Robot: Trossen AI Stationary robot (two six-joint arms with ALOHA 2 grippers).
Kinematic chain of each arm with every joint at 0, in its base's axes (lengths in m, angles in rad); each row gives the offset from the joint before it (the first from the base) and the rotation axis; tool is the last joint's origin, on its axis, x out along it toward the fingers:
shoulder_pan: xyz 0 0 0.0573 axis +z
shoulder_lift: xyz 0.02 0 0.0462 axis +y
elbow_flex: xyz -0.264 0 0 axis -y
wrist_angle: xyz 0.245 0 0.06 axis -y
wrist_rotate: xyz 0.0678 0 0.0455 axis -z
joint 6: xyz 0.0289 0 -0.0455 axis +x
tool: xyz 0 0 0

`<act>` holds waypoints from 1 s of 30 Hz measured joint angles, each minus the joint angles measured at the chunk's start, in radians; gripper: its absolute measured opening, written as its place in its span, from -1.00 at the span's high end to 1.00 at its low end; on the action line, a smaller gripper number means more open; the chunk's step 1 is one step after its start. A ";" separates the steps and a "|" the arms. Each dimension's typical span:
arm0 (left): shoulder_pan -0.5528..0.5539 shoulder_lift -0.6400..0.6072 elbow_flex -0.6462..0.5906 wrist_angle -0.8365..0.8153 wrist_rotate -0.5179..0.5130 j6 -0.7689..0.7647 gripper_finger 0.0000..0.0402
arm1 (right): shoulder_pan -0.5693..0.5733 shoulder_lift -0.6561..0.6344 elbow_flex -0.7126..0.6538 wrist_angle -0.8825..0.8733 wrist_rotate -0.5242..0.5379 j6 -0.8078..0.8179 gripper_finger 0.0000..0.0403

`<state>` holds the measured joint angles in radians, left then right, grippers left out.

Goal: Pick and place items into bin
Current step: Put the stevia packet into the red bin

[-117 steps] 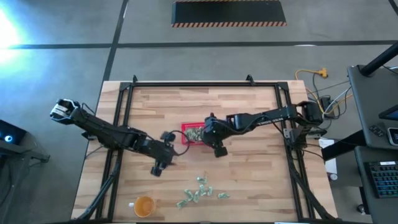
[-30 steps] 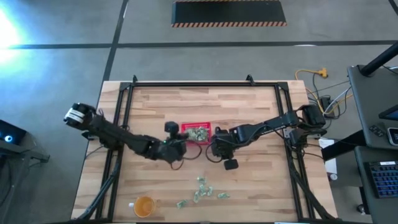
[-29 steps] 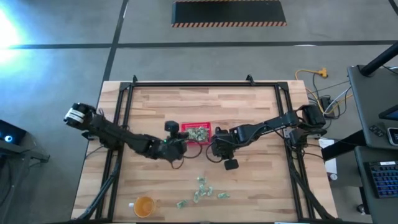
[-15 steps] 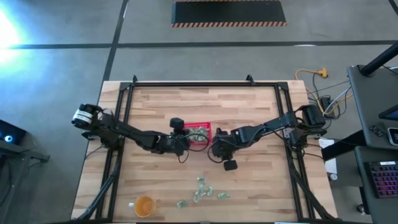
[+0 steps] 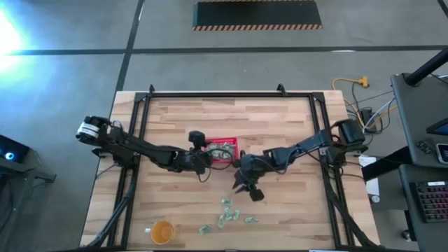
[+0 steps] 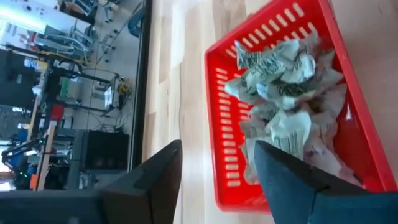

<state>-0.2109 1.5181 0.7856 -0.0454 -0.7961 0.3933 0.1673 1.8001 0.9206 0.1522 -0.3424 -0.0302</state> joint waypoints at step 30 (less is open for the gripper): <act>-0.054 -0.349 -0.007 -0.283 0.005 -0.284 0.05 | 0.058 0.196 -0.025 0.300 0.002 0.140 0.05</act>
<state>-0.2653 1.1692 0.7791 -0.3281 -0.7909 0.1093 0.2253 1.9960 0.8960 0.4526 -0.3408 0.1093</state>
